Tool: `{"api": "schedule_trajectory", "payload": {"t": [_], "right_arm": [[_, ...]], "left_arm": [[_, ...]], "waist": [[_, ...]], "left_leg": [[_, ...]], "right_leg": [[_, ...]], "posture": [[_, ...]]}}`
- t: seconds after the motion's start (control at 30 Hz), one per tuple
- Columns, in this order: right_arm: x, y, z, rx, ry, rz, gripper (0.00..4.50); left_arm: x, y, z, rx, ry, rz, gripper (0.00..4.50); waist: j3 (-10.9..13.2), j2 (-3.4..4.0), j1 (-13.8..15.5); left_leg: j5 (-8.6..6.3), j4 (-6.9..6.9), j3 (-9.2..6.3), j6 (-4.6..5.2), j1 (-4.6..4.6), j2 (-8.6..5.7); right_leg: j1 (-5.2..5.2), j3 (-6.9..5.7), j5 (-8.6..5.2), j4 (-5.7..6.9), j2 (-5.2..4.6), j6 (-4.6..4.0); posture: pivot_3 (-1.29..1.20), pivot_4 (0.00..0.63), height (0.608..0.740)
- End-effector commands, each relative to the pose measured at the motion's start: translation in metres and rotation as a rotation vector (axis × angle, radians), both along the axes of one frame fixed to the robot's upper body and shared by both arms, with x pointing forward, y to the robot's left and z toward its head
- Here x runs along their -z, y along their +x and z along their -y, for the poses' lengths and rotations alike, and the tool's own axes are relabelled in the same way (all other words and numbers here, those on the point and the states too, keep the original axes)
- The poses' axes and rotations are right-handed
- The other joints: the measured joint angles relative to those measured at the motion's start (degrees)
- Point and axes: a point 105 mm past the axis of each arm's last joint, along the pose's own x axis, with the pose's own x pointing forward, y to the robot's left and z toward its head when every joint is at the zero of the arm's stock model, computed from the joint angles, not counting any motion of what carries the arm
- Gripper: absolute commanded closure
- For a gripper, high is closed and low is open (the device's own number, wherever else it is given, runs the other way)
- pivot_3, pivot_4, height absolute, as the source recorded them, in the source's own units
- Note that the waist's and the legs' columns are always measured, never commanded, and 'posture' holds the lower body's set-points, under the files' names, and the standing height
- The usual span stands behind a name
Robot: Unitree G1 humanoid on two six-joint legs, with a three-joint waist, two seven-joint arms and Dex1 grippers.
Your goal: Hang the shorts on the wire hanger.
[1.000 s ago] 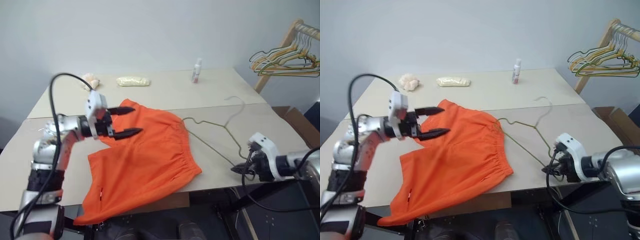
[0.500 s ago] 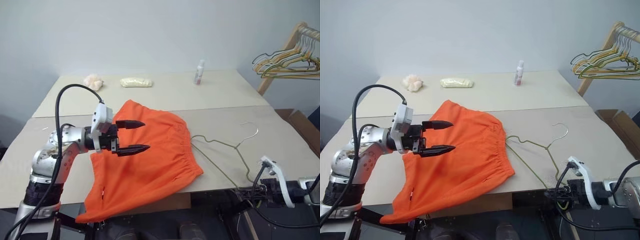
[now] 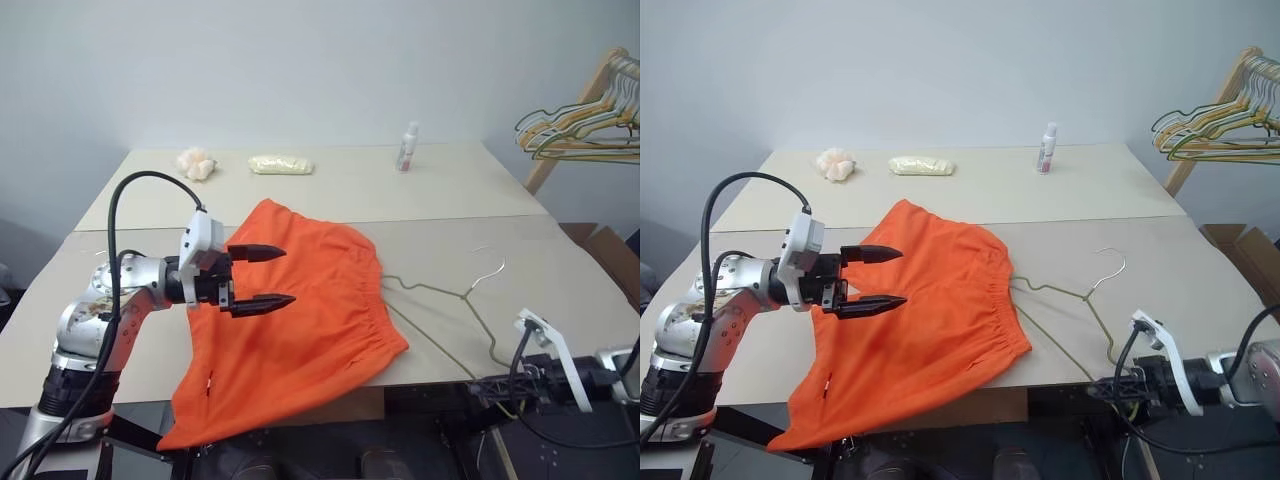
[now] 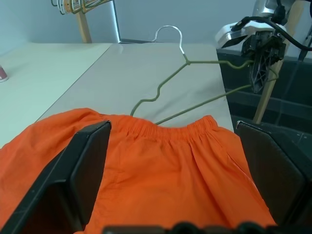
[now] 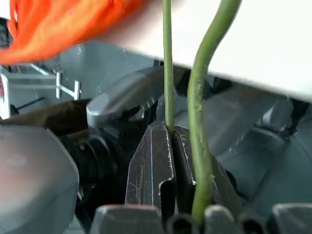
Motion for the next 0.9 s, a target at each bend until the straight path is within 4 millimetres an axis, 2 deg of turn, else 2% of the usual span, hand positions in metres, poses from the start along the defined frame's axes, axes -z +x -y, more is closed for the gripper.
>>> {"api": "schedule_trajectory", "payload": {"t": [0.03, 0.23, 0.37, 0.5, 0.63, 0.77, 0.9], "right_arm": [[0.000, 0.012, -0.005, 0.008, 0.012, 0.010, 4.50], [0.004, -0.001, -0.017, -0.108, 0.038, -0.084, 4.50], [0.009, 0.012, -0.013, -0.070, 0.027, -0.085, 4.50], [0.010, 0.035, -0.016, -0.002, 0.047, -0.072, 4.50], [0.013, 0.035, -0.030, -0.058, 0.070, -0.067, 4.50], [0.017, 0.046, -0.034, -0.032, 0.079, -0.056, 4.50], [0.017, 0.040, -0.043, -0.111, 0.085, -0.073, 4.50]], "left_arm": [[-0.006, -0.003, 0.002, 0.013, 0.012, 0.042, 0.02], [-0.007, -0.002, 0.000, 0.003, 0.025, 0.051, 0.02], [-0.006, -0.003, -0.002, 0.001, 0.038, 0.054, 0.02], [-0.005, -0.003, -0.003, 0.001, 0.048, 0.059, 0.02], [-0.006, -0.003, -0.003, 0.002, 0.055, 0.067, 0.02], [-0.006, -0.002, -0.004, 0.003, 0.059, 0.070, 0.02], [-0.006, -0.001, -0.004, 0.007, 0.067, 0.077, 0.02]], "waist": [[0.0, 0.00, 0.1], [0.0, 0.04, 1.1], [0.0, 0.04, 1.3], [0.1, 0.04, 1.3], [0.1, 0.08, 1.7], [0.1, 0.08, 1.9], [0.1, 0.09, 1.9]], "left_leg": [[0.00, 0.00, 0.00, 0.00, -0.01, 0.00], [-0.02, 0.00, 0.00, 0.02, -0.09, 0.00], [-0.02, 0.01, 0.03, 0.02, -0.03, 0.00], [-0.02, -0.01, 0.07, 0.02, -0.02, 0.00], [-0.02, -0.01, 0.06, 0.02, -0.11, 0.00], [-0.02, 0.02, 0.06, 0.02, -0.11, -0.01], [-0.03, -0.01, 0.06, 0.02, -0.09, 0.01]], "right_leg": [[-0.01, 0.00, 0.00, 0.00, 0.01, 0.00], [-0.06, -0.02, 0.00, -0.04, -0.02, 0.00], [-0.04, 0.00, 0.00, -0.02, -0.01, 0.00], [-0.06, 0.03, 0.01, -0.02, 0.02, -0.01], [-0.11, -0.01, 0.01, -0.04, 0.01, -0.01], [-0.10, -0.02, 0.01, -0.03, -0.01, -0.01], [-0.12, -0.03, 0.01, -0.01, 0.01, -0.01]], "posture": [[-0.16, 0.036, 0.740], [-0.14, 0.038, 0.740], [-0.13, 0.038, 0.740], [-0.13, 0.038, 0.740], [-0.12, 0.030, 0.740], [-0.12, 0.029, 0.740], [-0.11, 0.026, 0.740]]}}
